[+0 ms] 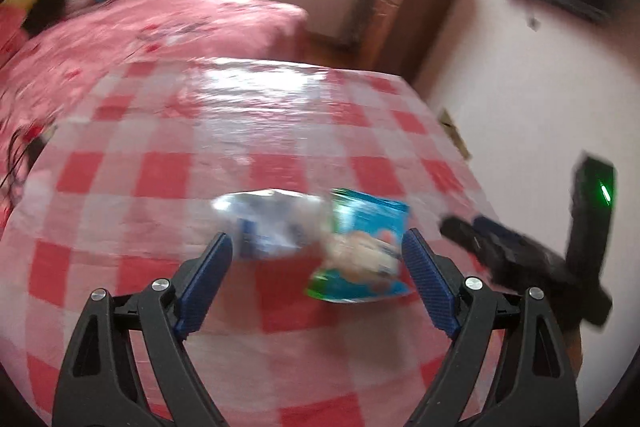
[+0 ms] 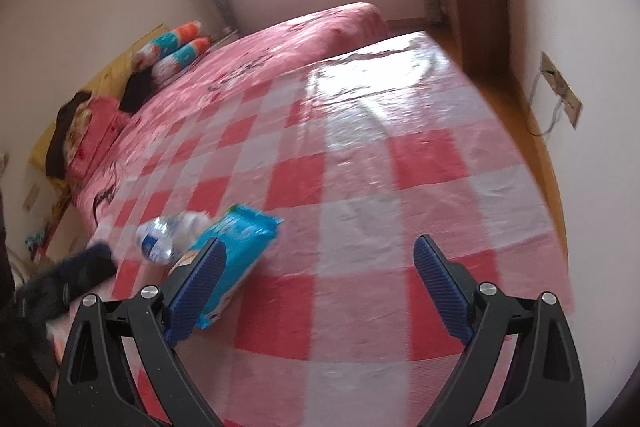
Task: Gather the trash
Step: 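Bring both open tools back toward the white bottle and blue wipes pack, then close left tool on white plastic bottle while right tool closes on blue wipes pack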
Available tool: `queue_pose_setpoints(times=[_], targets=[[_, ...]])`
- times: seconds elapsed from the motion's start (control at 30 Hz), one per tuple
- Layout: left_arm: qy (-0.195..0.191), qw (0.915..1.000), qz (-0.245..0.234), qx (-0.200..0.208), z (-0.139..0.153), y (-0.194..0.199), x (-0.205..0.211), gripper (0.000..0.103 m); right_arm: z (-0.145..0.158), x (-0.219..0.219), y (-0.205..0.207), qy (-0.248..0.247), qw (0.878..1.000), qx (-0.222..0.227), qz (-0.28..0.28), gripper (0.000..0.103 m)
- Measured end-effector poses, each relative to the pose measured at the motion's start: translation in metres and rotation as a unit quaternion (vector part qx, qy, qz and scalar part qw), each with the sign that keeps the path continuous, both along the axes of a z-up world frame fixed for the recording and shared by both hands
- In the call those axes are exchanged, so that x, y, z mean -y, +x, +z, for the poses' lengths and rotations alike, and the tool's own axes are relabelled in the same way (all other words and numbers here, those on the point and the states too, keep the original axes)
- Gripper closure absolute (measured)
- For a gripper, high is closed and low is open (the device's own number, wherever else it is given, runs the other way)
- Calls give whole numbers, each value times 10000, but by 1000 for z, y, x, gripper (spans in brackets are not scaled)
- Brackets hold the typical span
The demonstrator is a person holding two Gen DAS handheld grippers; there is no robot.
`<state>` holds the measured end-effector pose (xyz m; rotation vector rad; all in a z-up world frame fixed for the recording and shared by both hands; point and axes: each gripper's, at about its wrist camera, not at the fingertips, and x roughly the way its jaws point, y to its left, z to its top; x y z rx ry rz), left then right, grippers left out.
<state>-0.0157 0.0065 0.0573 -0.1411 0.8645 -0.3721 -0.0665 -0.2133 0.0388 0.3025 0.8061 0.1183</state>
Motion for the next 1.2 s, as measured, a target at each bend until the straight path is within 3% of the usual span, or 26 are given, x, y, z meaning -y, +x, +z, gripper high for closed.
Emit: queue_pose_setpoints(times=[0.17,0.4,0.93,1.2], targets=[[23,9994,258,-235,-15,20,2,16,-5,-25,1,-213,9991,-65,369,10],[178,9994,170,-254,-22,29,12,16,-10,-37,1,-337,9976,-103,588,10],[1229,9924,-84,-78,-45,59,35,15,-17,-48,7,-184,9951,-188,949,10],[1128,9924,490,-106,-43,69,6,15,-18,-46,12,-344,9955,-277,844,9]])
